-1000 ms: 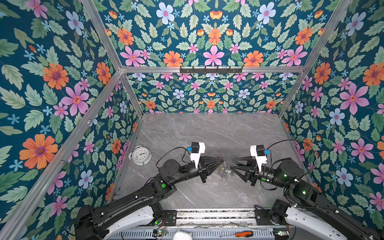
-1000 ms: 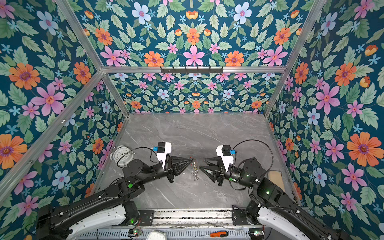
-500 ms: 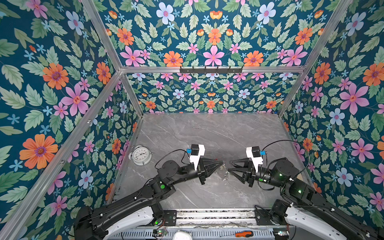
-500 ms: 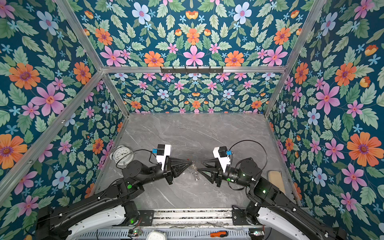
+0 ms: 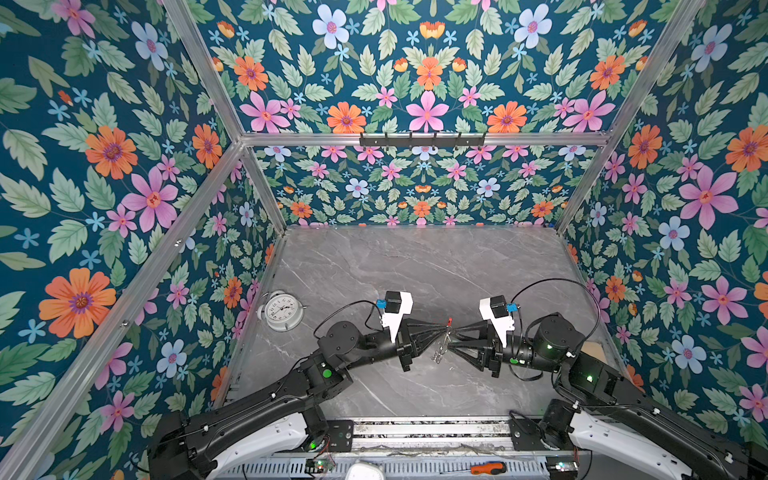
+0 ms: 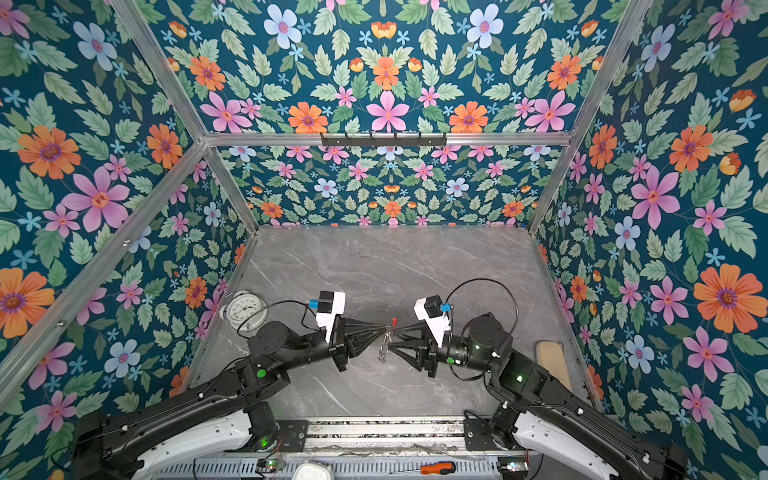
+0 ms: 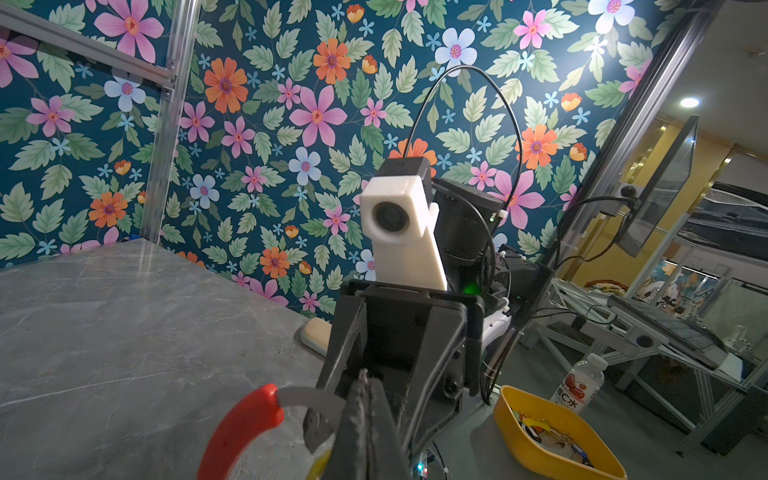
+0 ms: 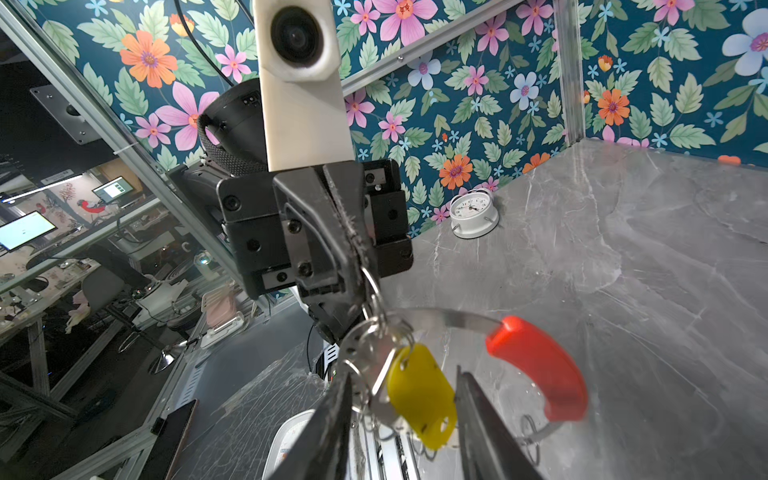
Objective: Remove the keys from the keyring
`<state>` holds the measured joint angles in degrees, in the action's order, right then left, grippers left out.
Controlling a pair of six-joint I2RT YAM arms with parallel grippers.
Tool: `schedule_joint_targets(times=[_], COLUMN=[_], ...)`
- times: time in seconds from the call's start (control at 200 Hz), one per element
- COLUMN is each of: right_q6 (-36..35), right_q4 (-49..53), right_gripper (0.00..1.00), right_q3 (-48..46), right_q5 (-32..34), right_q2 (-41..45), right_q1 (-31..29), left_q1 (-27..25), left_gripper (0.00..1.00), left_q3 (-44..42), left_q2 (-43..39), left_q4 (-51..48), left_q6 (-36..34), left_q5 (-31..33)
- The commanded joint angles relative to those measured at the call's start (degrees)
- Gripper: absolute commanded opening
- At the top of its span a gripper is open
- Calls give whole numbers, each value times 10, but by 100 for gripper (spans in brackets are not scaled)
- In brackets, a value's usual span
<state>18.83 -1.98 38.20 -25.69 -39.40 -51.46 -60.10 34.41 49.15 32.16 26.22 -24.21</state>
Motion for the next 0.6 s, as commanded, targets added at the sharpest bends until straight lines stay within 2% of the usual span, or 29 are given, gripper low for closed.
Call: schedule_joint_targets(times=[0.0,0.2,0.41,0.595], right_q6=[-14,-36,-40,-42], right_q4=[-26,-12,-5,4], right_gripper=[39,38,38,42], right_q3=[5,14,12,3], right_q5=[9,40,55,75], right_q2=[-6,-22,-17,12], right_q1=[-10,-38,-44,-44], left_q1=[-1,0,0,0], left_gripper=[0,0,0,0], left_q3=[-2,-5,-9,-14], left_q2=[0,0,-6,-16], left_q4=[34,40,43,36], left_q6=[-4,-1,0,-5], left_q5=[-8,-9,-9,-8])
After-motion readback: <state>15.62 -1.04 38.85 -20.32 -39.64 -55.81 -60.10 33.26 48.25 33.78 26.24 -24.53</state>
